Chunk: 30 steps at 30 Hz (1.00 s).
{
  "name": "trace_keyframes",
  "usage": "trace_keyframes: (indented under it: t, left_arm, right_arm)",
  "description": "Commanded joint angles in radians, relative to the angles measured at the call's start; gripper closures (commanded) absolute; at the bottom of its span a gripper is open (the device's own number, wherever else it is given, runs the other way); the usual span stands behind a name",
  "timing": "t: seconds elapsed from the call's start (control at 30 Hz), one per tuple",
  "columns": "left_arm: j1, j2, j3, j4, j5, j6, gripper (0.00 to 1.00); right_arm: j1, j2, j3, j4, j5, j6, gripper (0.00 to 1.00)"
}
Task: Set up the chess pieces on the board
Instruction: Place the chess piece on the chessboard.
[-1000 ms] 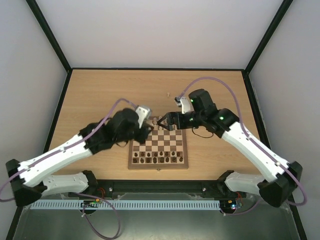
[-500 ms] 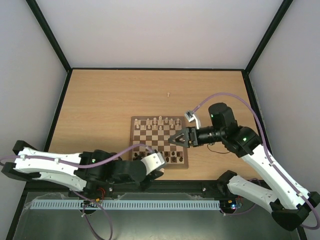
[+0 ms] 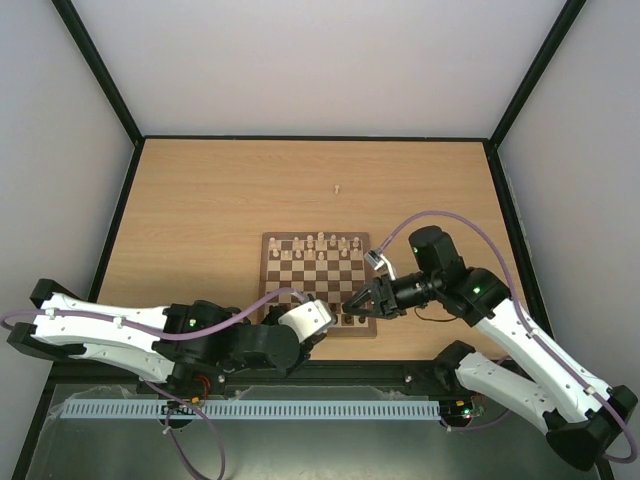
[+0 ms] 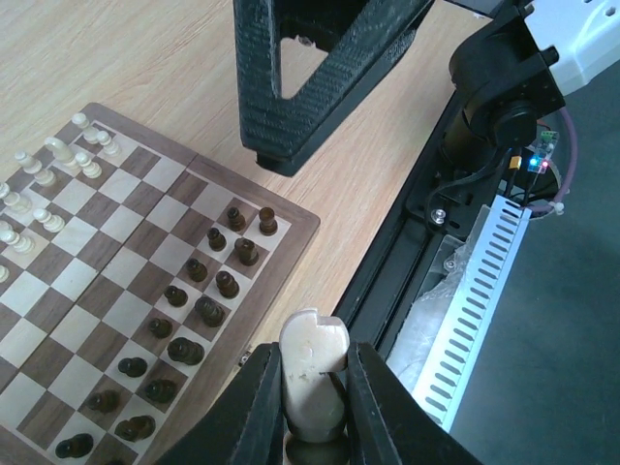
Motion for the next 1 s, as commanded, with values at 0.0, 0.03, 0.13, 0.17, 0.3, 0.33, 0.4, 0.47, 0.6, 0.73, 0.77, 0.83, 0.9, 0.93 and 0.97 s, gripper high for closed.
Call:
trace_keyframes:
  t: [0.0, 0.03, 0.13, 0.17, 0.3, 0.33, 0.4, 0.47, 0.6, 0.73, 0.77, 0.83, 0.9, 0.93, 0.97]
  left_arm:
    - [-0.011, -0.004, 0.015, 0.000, -0.040, 0.011, 0.89]
    - [-0.011, -0.003, 0.013, 0.002, -0.040, 0.010, 0.89]
    - [-0.011, -0.002, 0.007, 0.011, -0.033, 0.009, 0.89]
    - [-0.011, -0.002, 0.006, 0.014, -0.032, 0.009, 0.89]
    - [-0.010, 0.002, -0.002, 0.025, -0.025, 0.008, 0.89]
    - [-0.010, 0.004, -0.003, 0.026, -0.023, 0.008, 0.89]
    - [-0.009, 0.004, -0.007, 0.026, -0.022, 0.004, 0.88]
    - [-0.007, 0.003, -0.014, 0.027, -0.021, 0.001, 0.88]
    - [-0.006, -0.001, -0.027, 0.030, -0.008, -0.006, 0.88]
    - [-0.006, -0.004, -0.031, 0.031, -0.009, -0.009, 0.88]
    - [-0.005, -0.006, -0.032, 0.032, -0.009, -0.009, 0.88]
    - [-0.004, -0.007, -0.033, 0.036, -0.009, -0.007, 0.88]
    - [-0.005, -0.005, -0.034, 0.037, -0.008, -0.007, 0.88]
    - [-0.005, -0.005, -0.035, 0.037, -0.008, -0.008, 0.88]
    - [-0.005, -0.005, -0.035, 0.037, -0.008, -0.007, 0.88]
  right_arm:
    - [0.021, 0.013, -0.025, 0.070, -0.055, 0.026, 0.61]
    - [0.031, 0.020, -0.021, 0.076, -0.052, 0.027, 0.62]
    - [0.066, 0.038, -0.019, 0.098, -0.040, 0.033, 0.65]
    - [0.083, 0.043, -0.020, 0.113, -0.037, 0.040, 0.65]
    - [0.142, 0.063, -0.008, 0.148, -0.011, 0.057, 0.67]
    - [0.152, 0.068, -0.008, 0.155, -0.008, 0.060, 0.68]
    - [0.165, 0.070, -0.004, 0.171, -0.005, 0.071, 0.70]
    - [0.178, 0.070, 0.001, 0.174, 0.000, 0.074, 0.70]
    - [0.194, 0.070, 0.006, 0.190, 0.004, 0.087, 0.70]
    - [0.210, 0.071, 0.008, 0.206, 0.009, 0.098, 0.70]
    - [0.217, 0.072, 0.008, 0.209, 0.012, 0.099, 0.70]
    - [0.233, 0.076, 0.008, 0.219, 0.019, 0.106, 0.71]
    - [0.256, 0.082, 0.012, 0.224, 0.034, 0.110, 0.71]
    - [0.268, 0.085, 0.016, 0.224, 0.042, 0.110, 0.71]
    - [0.281, 0.088, 0.018, 0.224, 0.048, 0.110, 0.71]
